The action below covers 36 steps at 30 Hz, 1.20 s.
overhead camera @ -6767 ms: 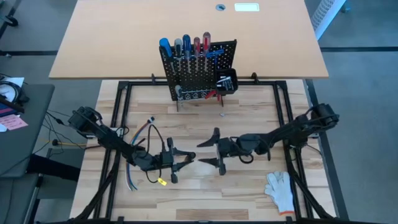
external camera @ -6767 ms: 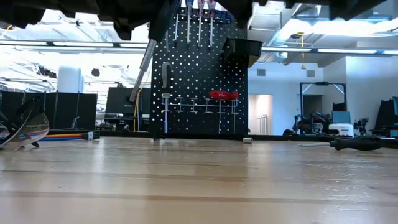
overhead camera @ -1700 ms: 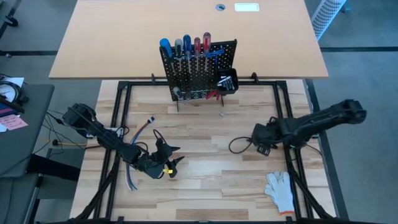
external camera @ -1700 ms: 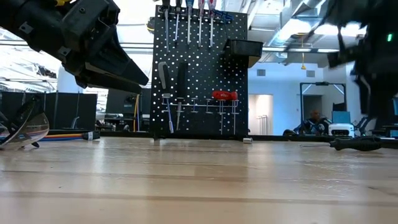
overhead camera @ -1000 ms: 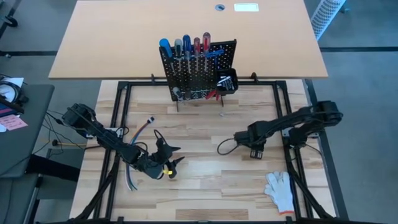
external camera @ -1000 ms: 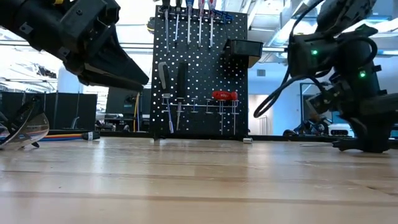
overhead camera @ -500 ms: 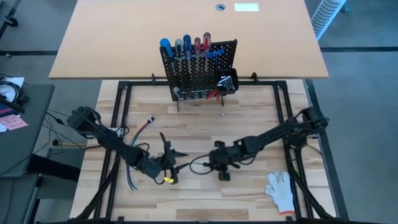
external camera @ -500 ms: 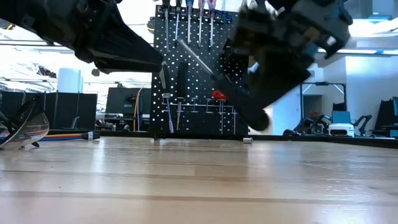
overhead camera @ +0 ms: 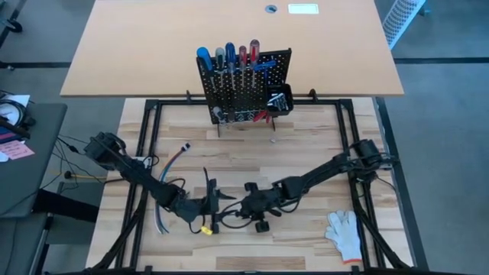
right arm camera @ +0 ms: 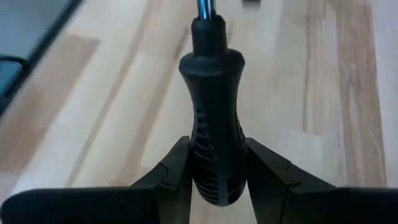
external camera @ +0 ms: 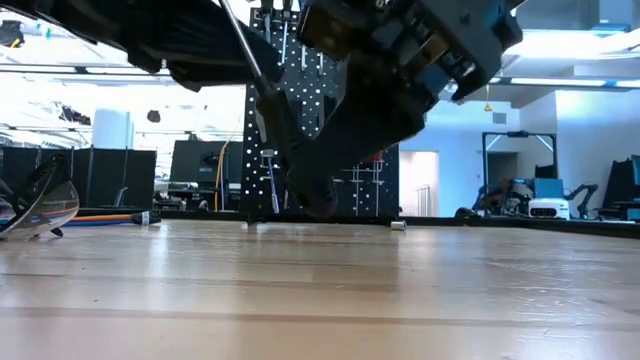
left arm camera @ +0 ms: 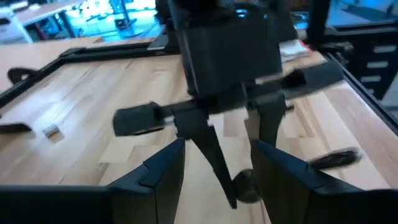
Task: Hang tools onto peg board
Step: Hang the black screwdriver on the pegboard
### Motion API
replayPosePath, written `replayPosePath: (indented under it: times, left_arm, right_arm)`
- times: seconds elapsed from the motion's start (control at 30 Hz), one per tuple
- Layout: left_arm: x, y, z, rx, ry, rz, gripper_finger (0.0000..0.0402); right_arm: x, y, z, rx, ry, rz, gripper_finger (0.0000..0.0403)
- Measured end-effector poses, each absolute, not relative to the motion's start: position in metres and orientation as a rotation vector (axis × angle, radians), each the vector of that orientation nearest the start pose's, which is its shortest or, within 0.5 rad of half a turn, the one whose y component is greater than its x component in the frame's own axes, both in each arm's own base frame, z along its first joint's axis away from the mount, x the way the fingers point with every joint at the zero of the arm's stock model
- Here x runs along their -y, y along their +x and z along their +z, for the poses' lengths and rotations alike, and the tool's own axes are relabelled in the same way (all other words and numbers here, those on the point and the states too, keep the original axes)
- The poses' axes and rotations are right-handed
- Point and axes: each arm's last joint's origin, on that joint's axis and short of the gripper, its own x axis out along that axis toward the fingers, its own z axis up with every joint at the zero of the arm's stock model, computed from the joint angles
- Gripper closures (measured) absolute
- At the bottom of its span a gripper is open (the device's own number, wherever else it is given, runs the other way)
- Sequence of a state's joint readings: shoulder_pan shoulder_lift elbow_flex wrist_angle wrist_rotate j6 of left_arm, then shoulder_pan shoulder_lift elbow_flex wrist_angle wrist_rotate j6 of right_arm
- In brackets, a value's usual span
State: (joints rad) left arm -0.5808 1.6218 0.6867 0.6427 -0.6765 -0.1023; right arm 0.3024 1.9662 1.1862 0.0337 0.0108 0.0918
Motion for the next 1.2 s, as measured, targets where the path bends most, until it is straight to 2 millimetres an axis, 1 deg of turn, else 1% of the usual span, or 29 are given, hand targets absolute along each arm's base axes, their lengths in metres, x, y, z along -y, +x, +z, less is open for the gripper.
replayPosePath:
  times: [0.07, 0.13, 0.2, 0.27, 0.37, 0.47, 0.53, 0.6, 0.67, 0.73, 0.87, 0.97, 1.07, 1.2]
  left_arm:
    - [0.162, 0.267, 0.18, -0.239, 0.105, 0.102, 0.022]
    - [0.168, 0.262, 0.181, -0.239, 0.138, 0.127, 0.0223]
    - [0.174, 0.254, 0.185, -0.235, 0.158, 0.13, 0.0225]
    - [0.179, 0.248, 0.189, -0.224, 0.173, 0.124, 0.0226]
    - [0.185, 0.244, 0.197, -0.203, 0.215, 0.135, 0.0227]
    - [0.193, 0.246, 0.208, -0.239, 0.366, 0.199, 0.0227]
    - [0.199, 0.254, 0.215, -0.284, 0.463, 0.206, 0.0228]
    - [0.201, 0.265, 0.217, -0.348, 0.546, 0.231, 0.0228]
    - [0.199, 0.281, 0.214, -0.414, 0.601, 0.249, 0.0228]
    - [0.196, 0.295, 0.206, -0.495, 0.66, 0.25, 0.0228]
    - [0.19, 0.321, 0.183, -0.639, 0.777, 0.263, 0.0228]
    - [0.187, 0.335, 0.171, -0.697, 0.864, 0.29, 0.0228]
    - [0.181, 0.345, 0.165, -0.732, 0.929, 0.342, 0.0228]
    - [0.174, 0.351, 0.163, -0.748, 0.917, 0.352, 0.0228]
  right_arm:
    - [-0.123, 0.391, 0.157, -0.722, -0.034, 0.246, 0.029]
    - [-0.13, 0.386, 0.164, -0.715, -0.061, 0.259, 0.029]
    - [-0.133, 0.383, 0.173, -0.693, -0.079, 0.24, 0.029]
    - [-0.137, 0.374, 0.181, -0.72, -0.109, 0.179, 0.029]
    - [-0.128, 0.359, 0.194, -0.804, -0.057, 0.01, 0.029]
    - [-0.108, 0.344, 0.203, -0.927, 0.124, -0.139, 0.029]
    - [-0.095, 0.338, 0.2, -1.033, 0.212, -0.194, 0.029]
    - [-0.085, 0.337, 0.192, -1.126, 0.259, -0.193, 0.029]
    - [-0.078, 0.34, 0.179, -1.2, 0.283, -0.144, 0.029]
    - [-0.075, 0.346, 0.167, -1.237, 0.299, -0.075, 0.029]
    - [-0.072, 0.356, 0.154, -1.237, 0.333, 0.001, 0.029]
    - [-0.073, 0.356, 0.152, -1.237, 0.331, 0.022, 0.029]
    - [-0.074, 0.357, 0.153, -1.227, 0.33, 0.03, 0.029]
    - [-0.074, 0.359, 0.153, -1.212, 0.33, 0.036, 0.029]
